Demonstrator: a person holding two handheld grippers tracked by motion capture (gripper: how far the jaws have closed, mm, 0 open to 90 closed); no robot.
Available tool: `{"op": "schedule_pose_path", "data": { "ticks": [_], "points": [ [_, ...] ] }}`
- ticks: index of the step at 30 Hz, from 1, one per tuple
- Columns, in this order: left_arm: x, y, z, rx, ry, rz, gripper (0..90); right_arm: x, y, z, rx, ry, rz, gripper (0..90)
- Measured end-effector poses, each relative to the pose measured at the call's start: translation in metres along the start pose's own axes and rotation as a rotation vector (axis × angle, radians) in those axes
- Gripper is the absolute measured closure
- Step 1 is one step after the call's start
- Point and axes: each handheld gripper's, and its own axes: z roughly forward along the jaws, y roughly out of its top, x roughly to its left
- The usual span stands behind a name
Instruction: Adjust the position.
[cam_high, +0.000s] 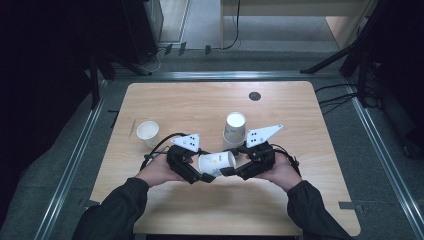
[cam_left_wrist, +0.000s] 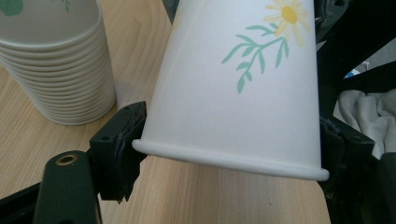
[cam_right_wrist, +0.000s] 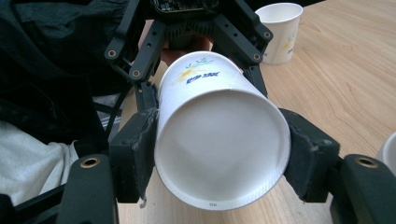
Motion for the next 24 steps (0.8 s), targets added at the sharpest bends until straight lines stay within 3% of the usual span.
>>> {"op": "schedule_pose_path", "data": {
  "ticks": [12, 24],
  "points": [
    [0.002, 0.000, -0.008, -0.014, 0.000, -0.016, 21.9, 0.001, 0.000, 0.001, 0.020, -0.033, -0.003, 26.2],
    [0.001, 0.007, -0.036, 0.002, 0.055, -0.005, 21.9, 0.001, -0.005, -0.001, 0.071, -0.063, -0.024, 22.3]
  ]
}}
